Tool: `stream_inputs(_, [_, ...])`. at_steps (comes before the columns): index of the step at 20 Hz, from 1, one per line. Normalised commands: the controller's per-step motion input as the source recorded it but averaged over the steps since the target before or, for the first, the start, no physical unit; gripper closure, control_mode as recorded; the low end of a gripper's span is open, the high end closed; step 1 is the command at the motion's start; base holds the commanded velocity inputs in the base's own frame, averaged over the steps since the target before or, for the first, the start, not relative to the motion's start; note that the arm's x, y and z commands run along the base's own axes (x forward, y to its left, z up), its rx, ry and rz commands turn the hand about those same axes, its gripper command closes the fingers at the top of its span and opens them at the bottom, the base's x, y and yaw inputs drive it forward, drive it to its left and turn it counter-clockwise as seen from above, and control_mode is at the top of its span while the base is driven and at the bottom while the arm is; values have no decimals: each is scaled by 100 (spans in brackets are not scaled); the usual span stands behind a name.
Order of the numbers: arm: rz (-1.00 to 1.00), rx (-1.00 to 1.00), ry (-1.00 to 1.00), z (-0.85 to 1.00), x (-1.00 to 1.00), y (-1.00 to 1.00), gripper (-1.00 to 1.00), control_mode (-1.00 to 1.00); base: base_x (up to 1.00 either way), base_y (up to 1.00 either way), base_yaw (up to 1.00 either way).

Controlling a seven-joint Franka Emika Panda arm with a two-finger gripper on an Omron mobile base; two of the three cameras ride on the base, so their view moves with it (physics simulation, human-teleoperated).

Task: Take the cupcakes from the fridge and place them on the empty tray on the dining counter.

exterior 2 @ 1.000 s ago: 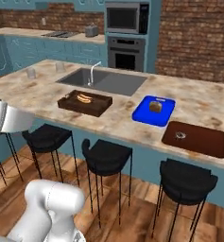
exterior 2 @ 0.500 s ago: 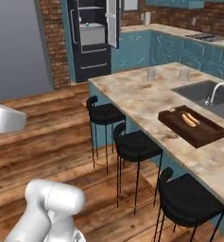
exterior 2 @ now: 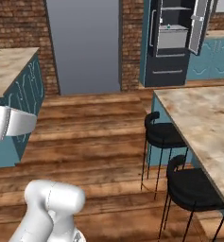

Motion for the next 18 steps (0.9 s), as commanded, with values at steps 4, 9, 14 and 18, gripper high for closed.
stream_inputs(4, [0,0,0,0,0,0,-100,100,100,0,17])
stream_inputs(9, [0,0,0,0,0,0,-100,100,100,0,15])
stream_inputs(14, [0,0,0,0,0,0,-100,100,100,0,17])
stream_inputs(18, [0,0,0,0,0,0,-100,100,100,-1,16])
